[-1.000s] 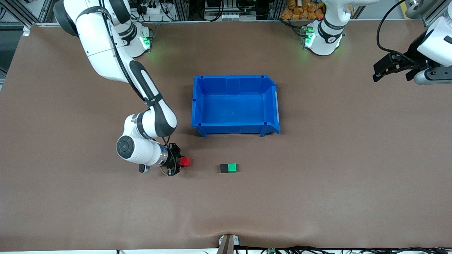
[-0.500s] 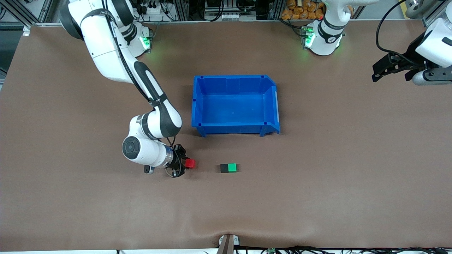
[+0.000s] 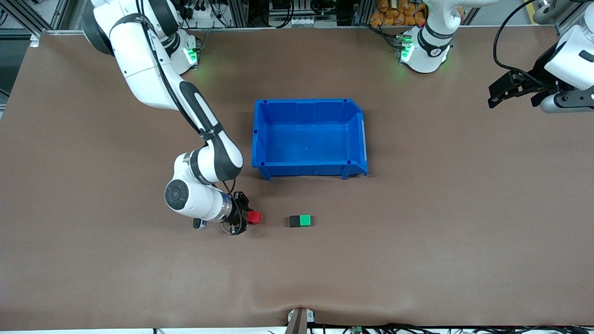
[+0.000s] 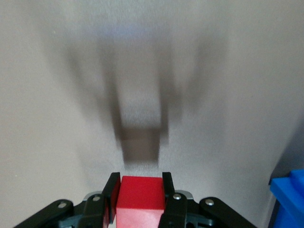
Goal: Attach green and red cubes to black cube
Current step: 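Lower the red cube beside the black cube with the right gripper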
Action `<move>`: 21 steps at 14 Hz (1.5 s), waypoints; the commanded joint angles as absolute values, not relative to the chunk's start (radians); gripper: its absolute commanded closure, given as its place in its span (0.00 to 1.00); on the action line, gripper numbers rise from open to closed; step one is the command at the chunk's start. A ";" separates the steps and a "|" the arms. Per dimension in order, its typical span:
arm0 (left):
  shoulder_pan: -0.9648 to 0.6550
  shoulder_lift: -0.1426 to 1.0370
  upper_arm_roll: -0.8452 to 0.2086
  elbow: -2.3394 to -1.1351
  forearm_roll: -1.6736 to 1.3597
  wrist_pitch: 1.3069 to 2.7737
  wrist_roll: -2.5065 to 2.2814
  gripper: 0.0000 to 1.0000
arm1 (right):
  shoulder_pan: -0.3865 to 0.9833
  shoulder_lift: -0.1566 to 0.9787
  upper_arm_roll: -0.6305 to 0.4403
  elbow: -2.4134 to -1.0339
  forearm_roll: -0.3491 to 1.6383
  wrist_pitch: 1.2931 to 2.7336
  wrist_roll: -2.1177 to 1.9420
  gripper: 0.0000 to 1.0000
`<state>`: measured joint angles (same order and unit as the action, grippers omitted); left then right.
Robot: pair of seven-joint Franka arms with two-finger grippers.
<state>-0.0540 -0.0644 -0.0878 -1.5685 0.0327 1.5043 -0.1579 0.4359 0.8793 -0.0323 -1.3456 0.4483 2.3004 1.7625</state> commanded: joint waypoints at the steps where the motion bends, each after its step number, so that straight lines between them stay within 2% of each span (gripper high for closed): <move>1: -0.055 -0.071 -0.089 -1.571 0.032 1.503 -0.144 0.00 | 0.451 0.910 -0.038 -1.295 0.462 2.302 1.802 1.00; 6: -0.055 -0.071 -0.089 -1.571 0.032 1.503 -0.144 0.00 | 0.474 0.957 -0.038 -1.226 0.460 2.306 1.864 1.00; 21: -0.055 -0.058 -0.094 -1.572 0.032 1.506 -0.146 0.00 | 0.523 1.034 -0.040 -1.135 0.457 2.342 1.966 1.00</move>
<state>-0.0545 -0.0579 -0.0913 -1.5726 0.0327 1.5048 -0.1579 0.5101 1.0073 -0.0311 -1.1808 0.4483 2.3465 1.9368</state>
